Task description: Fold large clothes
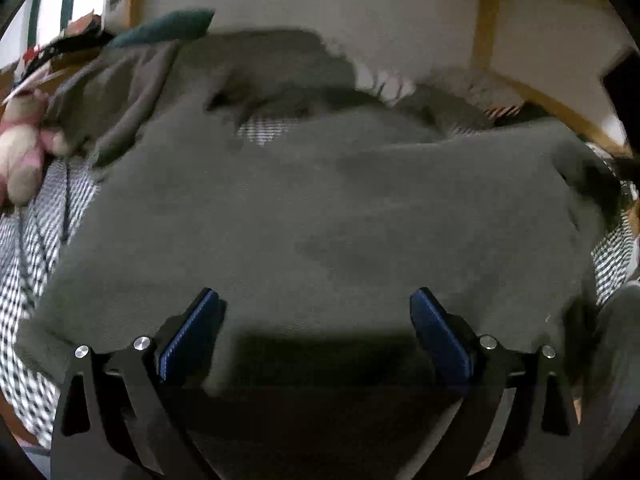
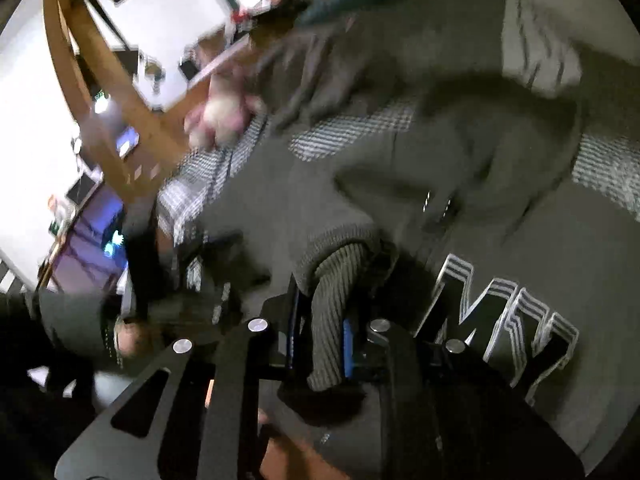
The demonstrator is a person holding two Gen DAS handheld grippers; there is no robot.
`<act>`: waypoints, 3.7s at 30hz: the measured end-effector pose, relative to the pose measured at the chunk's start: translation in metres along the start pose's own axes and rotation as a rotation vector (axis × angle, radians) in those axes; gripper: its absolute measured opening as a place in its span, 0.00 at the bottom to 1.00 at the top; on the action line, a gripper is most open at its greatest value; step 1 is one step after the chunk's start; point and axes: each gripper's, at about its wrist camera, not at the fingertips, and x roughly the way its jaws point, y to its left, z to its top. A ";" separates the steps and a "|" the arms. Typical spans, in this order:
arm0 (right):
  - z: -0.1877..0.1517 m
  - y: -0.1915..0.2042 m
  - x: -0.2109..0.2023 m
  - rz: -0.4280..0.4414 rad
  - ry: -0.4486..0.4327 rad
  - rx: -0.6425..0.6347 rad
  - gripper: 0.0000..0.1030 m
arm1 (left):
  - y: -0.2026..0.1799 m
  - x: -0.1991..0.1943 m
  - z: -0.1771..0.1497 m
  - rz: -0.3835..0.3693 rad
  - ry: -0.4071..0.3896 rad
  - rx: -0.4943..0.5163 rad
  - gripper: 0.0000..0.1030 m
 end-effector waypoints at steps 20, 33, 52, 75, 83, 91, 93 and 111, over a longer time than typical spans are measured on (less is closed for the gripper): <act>-0.021 0.014 0.083 -0.585 0.165 -0.190 0.91 | 0.014 0.076 0.043 0.226 0.196 -0.123 0.93; -0.054 -0.035 0.050 -0.516 0.141 -0.020 0.91 | 0.008 0.080 0.033 0.237 0.128 -0.128 0.95; -0.146 -0.208 -0.211 -0.725 -0.360 0.507 0.97 | -0.276 0.021 0.044 -0.050 -0.132 0.362 0.95; -0.272 -0.396 -0.361 -0.409 -0.654 1.075 0.72 | -0.475 0.142 0.076 -0.347 0.218 0.572 0.19; -0.244 -0.429 -0.371 -0.295 -0.701 0.985 0.14 | -0.434 0.092 0.063 -0.428 0.180 0.610 0.07; -0.237 -0.452 -0.394 -0.414 -0.676 1.004 0.27 | -0.440 0.094 0.020 -0.362 0.192 0.713 0.07; -0.233 -0.453 -0.401 -0.409 -0.704 0.999 0.31 | -0.446 0.090 0.018 -0.333 0.171 0.747 0.07; -0.250 -0.465 -0.445 -0.430 -0.349 1.037 0.62 | -0.460 0.093 -0.008 -0.216 0.086 0.911 0.08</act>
